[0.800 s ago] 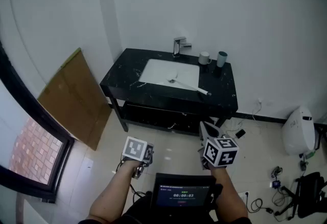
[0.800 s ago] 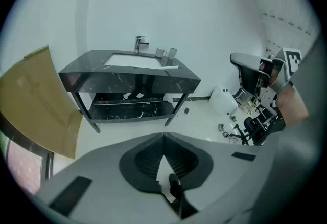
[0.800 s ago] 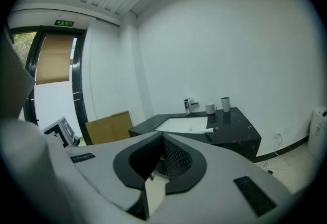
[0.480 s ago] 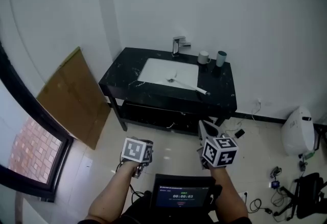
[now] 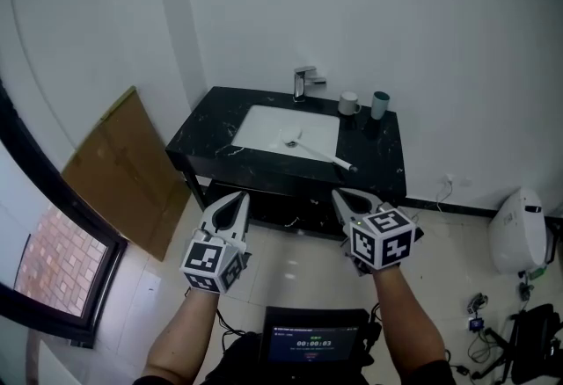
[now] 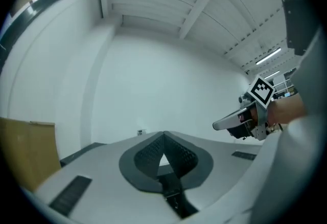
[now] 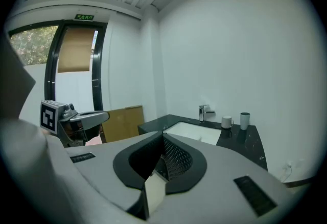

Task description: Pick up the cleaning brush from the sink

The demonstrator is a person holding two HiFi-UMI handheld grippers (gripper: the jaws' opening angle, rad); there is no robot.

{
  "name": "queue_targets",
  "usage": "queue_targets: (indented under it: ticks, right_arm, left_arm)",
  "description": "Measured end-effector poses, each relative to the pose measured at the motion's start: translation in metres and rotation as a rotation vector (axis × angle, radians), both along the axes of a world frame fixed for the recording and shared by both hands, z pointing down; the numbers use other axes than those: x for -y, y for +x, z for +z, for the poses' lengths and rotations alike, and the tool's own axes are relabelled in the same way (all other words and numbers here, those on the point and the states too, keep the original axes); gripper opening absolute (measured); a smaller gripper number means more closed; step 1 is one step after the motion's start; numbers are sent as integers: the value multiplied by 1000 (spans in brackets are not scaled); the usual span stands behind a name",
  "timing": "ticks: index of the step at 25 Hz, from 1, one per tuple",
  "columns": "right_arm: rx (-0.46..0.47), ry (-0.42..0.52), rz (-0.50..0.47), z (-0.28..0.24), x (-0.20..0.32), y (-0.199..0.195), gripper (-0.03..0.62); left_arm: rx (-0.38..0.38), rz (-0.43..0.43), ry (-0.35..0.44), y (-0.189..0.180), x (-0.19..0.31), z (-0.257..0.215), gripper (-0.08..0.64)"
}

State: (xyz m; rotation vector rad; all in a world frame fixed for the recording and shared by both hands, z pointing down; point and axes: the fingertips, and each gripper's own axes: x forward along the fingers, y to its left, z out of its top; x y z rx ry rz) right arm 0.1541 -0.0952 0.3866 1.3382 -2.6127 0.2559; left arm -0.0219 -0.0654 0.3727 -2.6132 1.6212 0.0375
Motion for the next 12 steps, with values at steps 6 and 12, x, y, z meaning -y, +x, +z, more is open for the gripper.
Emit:
queue_targets:
  ticks: [6, 12]
  right_arm:
    - [27, 3, 14, 1, 52, -7, 0]
    - [-44, -15, 33, 5, 153, -32, 0]
  left_arm:
    - [-17, -63, 97, -21, 51, -17, 6]
    - [-5, -77, 169, -75, 149, -27, 6]
